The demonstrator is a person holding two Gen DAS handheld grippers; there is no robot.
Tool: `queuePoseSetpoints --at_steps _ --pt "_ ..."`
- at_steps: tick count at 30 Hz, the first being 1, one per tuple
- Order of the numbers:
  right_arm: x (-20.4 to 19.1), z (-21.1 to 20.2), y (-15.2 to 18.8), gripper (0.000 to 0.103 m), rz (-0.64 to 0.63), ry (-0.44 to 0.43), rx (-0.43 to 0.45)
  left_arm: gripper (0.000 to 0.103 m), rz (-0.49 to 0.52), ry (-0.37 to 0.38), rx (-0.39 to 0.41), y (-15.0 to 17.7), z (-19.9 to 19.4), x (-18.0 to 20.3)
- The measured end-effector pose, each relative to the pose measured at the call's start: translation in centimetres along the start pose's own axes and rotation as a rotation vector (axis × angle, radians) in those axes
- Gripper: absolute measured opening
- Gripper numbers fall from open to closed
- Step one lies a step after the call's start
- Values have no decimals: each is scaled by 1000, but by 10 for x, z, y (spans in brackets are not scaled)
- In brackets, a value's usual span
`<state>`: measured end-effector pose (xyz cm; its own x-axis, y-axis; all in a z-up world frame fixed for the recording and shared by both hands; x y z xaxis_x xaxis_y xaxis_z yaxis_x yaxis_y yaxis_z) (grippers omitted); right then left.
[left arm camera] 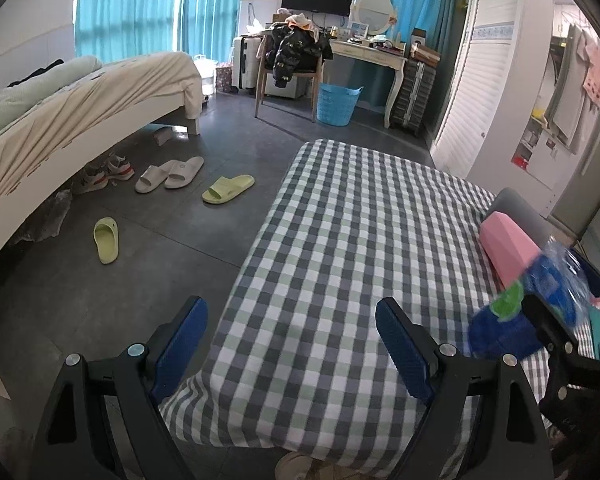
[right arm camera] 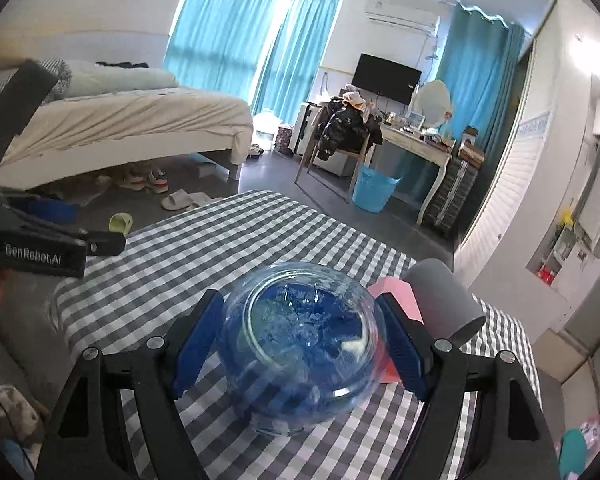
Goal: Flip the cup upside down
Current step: 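Rotate the bottle cap-up with the right gripper and lower it onto the table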
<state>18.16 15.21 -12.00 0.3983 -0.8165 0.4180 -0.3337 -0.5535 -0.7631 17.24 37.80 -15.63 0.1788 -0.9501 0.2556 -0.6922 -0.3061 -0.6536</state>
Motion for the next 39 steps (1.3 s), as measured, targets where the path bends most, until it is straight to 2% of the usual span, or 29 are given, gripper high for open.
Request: queuePoseSetpoints --at_steps 4,10,12,13,14,15,20,27,33,39 --pt "9 -10 2 89 38 -6 -18 89 5 -1 0 4 -5 4" --pt "20 2 18 89 169 -92 -87 89 4 -6 2 8 -9 7" --pt "22 3 20 89 197 -116 -86 89 4 -8 7 7 -12 8" --pt "22 5 20 87 205 -134 -87 89 3 -9 7 7 -11 9" --pt "21 6 21 74 205 -145 -89 89 2 -8 10 6 -12 8" --pt "20 8 21 71 201 -156 -95 89 3 -8 15 3 -12 9" --pt "21 7 16 71 192 -142 -78 89 2 -26 51 -17 -16 2" --pt "22 16 -11 71 197 -121 -18 89 -15 -36 72 -41 -9 -12" --pt "14 44 -46 71 165 -120 28 89 -33 -44 47 -48 7 -23" --pt "5 80 -59 71 137 -114 0 89 -49 -45 22 -47 20 -34"
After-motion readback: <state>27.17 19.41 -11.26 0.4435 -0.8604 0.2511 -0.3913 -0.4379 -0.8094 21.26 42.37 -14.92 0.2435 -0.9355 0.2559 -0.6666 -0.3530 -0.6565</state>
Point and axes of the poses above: each gripper's, at about its wrist camera, not at the fingertips, and z roughly the way its jaws point, x to its right, y to its underside, the point moved 8 cm from there along z, roughly the way its jaws point, and after that the axes turned 11 degrees about -z, right-handed, at the moved point
